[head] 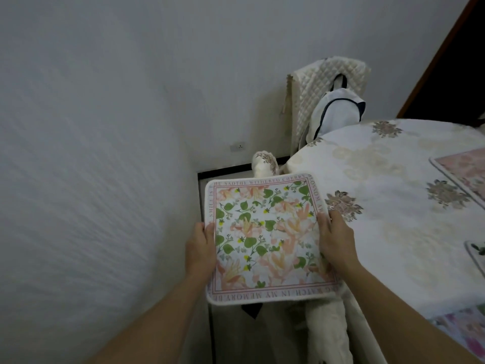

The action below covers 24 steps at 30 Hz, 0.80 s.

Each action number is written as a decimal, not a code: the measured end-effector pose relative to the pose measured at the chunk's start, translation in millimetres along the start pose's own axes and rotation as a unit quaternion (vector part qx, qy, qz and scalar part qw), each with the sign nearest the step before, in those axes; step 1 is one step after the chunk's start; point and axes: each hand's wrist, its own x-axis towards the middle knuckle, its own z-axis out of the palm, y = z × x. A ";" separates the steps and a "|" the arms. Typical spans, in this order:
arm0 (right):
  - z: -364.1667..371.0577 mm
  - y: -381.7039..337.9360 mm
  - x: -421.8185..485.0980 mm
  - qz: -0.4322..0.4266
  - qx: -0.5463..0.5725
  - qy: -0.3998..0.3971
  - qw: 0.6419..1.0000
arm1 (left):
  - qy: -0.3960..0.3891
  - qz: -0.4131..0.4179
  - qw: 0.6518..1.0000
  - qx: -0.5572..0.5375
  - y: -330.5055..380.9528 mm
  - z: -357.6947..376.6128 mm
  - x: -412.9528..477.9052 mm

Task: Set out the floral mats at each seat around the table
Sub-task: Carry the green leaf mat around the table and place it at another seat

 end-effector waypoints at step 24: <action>13.6 -30.2 222.3 0.055 0.033 0.126 0.990 | -0.098 0.134 0.986 0.036 149.3 86.9 258.6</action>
